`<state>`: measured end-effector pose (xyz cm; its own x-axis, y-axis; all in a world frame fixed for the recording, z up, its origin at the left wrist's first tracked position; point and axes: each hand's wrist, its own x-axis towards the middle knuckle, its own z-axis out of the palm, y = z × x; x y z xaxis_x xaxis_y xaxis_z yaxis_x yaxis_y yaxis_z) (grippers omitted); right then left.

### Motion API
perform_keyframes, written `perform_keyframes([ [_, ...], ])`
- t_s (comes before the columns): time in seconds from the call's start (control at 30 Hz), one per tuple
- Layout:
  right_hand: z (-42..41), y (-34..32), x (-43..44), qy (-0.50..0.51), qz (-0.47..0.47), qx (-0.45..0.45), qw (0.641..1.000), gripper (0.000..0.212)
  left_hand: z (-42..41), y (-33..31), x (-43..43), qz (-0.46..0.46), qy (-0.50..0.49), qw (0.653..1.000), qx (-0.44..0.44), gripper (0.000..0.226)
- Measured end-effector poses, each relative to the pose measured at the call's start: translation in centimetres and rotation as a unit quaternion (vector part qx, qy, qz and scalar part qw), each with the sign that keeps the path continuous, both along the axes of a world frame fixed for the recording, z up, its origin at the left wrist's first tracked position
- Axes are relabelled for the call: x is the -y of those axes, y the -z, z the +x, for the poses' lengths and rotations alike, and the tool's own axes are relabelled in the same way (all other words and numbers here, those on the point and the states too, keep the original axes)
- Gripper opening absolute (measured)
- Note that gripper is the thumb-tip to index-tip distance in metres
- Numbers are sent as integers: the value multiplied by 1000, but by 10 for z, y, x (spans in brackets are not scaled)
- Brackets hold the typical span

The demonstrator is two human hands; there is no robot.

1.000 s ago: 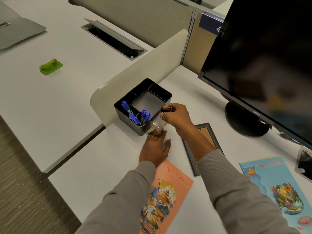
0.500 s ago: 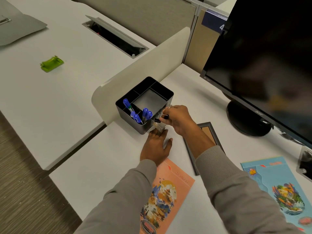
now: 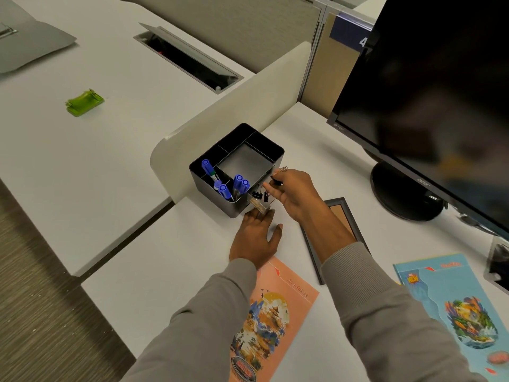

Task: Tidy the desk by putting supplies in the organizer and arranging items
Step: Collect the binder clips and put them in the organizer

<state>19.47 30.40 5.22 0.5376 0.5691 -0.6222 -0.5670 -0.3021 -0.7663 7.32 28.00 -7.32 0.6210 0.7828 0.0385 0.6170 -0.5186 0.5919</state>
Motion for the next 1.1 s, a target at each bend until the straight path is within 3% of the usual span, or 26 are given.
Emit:
perform_keyframes([
  [0.17, -1, 1, 5, -14, 30, -1, 999, 28, 0, 1, 0, 2, -1, 1000, -12, 55],
  [0.7, 9, 3, 59, 31, 122, -13, 992, 23, 0, 2, -1, -14, 14, 999, -25, 59],
  [0.87, 17, 13, 98, 10, 101, 18, 995, 22, 1, 3, -1, -16, 30, 998, -58, 64],
  [1.1, 29, 20, 169, 47, 80, 16, 996, 21, 0, -5, 3, 10, 61, 996, -56, 52],
])
